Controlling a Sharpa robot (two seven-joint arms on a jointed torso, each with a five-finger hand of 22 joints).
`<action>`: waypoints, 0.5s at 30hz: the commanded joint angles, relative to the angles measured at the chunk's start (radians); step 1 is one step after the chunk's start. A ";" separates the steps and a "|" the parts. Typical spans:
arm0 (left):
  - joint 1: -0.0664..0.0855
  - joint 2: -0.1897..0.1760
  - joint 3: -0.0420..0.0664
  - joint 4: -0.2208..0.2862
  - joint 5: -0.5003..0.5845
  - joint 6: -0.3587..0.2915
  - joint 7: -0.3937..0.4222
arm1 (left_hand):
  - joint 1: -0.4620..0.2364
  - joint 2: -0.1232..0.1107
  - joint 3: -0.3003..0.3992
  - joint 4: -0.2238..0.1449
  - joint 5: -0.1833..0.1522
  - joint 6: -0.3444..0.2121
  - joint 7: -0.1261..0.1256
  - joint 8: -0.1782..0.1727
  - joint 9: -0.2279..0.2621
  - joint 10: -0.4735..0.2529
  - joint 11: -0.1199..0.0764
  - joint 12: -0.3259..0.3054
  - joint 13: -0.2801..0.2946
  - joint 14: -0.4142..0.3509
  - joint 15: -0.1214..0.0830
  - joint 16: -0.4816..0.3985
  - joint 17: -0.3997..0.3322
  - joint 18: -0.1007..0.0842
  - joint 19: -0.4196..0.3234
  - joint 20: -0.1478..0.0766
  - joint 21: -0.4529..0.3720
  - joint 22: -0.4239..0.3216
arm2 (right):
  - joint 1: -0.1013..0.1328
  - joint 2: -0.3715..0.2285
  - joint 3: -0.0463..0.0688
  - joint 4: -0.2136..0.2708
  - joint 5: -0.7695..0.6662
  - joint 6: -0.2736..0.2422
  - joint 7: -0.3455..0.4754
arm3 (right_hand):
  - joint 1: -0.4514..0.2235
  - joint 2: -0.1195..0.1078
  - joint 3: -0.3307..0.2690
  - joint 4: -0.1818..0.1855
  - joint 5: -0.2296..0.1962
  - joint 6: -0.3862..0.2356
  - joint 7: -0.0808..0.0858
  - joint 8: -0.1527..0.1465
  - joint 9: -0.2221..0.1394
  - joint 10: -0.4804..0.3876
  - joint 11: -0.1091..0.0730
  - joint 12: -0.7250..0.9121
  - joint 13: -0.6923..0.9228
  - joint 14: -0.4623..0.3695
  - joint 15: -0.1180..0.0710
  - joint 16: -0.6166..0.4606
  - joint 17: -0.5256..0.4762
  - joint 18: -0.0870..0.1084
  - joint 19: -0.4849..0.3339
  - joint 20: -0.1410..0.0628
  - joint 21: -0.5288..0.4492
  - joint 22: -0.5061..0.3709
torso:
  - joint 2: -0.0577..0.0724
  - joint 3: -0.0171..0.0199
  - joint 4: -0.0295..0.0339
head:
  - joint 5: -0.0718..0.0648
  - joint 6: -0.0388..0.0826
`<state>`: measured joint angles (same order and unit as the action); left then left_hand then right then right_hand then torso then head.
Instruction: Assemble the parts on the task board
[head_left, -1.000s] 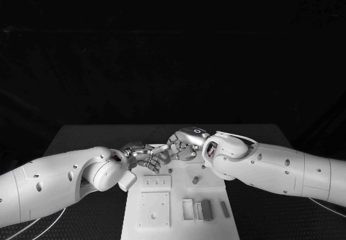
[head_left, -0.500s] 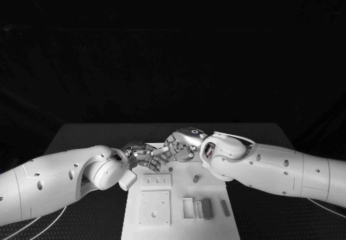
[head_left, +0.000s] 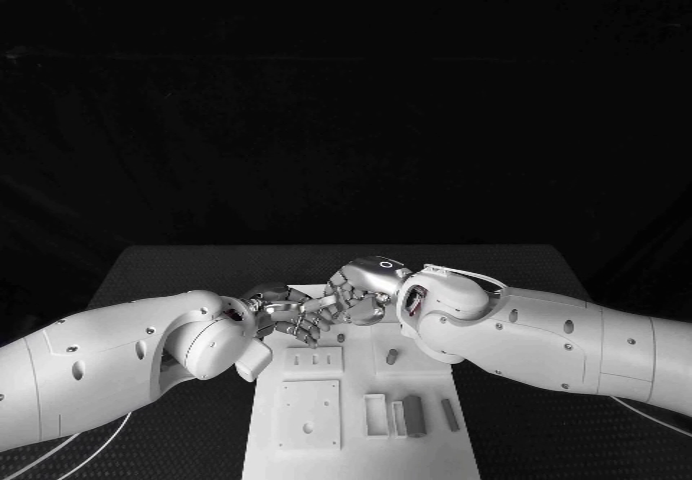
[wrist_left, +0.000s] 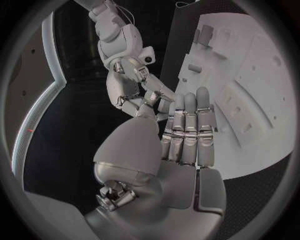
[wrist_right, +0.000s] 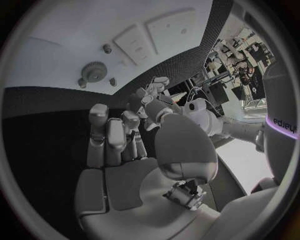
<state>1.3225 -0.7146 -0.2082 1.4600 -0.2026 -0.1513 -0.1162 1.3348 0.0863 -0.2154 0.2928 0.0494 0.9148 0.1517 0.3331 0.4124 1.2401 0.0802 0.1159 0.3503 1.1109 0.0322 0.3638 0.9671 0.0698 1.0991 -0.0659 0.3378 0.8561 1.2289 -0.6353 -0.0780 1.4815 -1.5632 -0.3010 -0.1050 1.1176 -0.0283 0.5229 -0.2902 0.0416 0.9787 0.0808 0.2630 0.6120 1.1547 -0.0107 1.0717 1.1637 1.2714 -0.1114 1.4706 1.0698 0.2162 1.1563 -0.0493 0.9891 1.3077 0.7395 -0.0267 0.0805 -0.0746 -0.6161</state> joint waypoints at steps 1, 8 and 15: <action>0.001 0.003 0.002 0.007 -0.002 0.011 0.012 | 0.012 -0.001 -0.006 0.000 0.000 0.001 0.002 -0.003 -0.001 -0.002 -0.001 -0.006 0.001 -0.005 0.000 0.003 0.002 0.023 -0.001 0.000 -0.004 0.002 | -0.003 0.006 0.000 0.007 0.005 0.017 0.009 | 0.002 -0.010 -0.004 0.002 0.007 0.018 0.023 0.004 0.013 0.006 0.003 0.004 0.001 0.006 -0.001 0.004 0.000 0.046 0.001 -0.008 0.004 0.016 | 0.000 0.0001 0.0002 | 0.001 -0.001; 0.001 0.002 0.002 0.013 -0.002 0.011 0.012 | 0.016 0.001 -0.008 0.000 0.000 0.003 0.001 -0.003 -0.001 0.000 -0.001 -0.007 0.004 -0.004 0.000 0.004 0.002 0.023 0.000 0.000 -0.004 0.003 | -0.006 0.011 0.000 0.004 0.007 0.020 0.009 | 0.002 -0.010 -0.004 0.002 0.007 0.018 0.023 0.003 0.013 0.006 0.003 0.004 0.001 0.007 -0.001 0.004 0.001 0.046 0.002 -0.008 0.004 0.016 | 0.001 0.0005 -0.0004 | 0.002 -0.002; 0.001 0.003 0.002 0.014 -0.002 0.009 0.012 | 0.035 0.005 -0.010 -0.001 0.000 0.009 -0.001 -0.001 -0.001 0.003 -0.003 -0.008 0.010 -0.003 -0.001 0.005 0.002 0.023 0.001 -0.001 -0.005 0.006 | -0.009 0.018 0.000 0.000 0.007 0.022 0.009 | 0.002 -0.010 -0.004 0.002 0.007 0.018 0.023 0.003 0.013 0.006 0.003 0.004 0.001 0.007 -0.001 0.004 0.000 0.046 0.002 -0.008 0.004 0.016 | 0.001 0.0013 -0.0007 | 0.002 -0.004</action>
<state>1.3218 -0.7177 -0.2094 1.4649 -0.2058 -0.1535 -0.1246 1.3604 0.0897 -0.2208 0.2928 0.0494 0.9149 0.1516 0.3318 0.4103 1.2400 0.0802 0.1117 0.3603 1.1110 0.0322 0.3637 0.9681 0.0698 1.0992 -0.0657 0.3379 0.8609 1.2231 -0.6240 -0.0773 1.4764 -1.5583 -0.2974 -0.1094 1.1164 -0.0295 0.5205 -0.2926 0.0416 0.9781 0.0813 0.2648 0.6245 1.1547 -0.0106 1.0717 1.1636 1.2708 -0.1108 1.4706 1.0698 0.2162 1.1605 -0.0494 0.9891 1.3077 0.7399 -0.0258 0.0797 -0.0726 -0.6192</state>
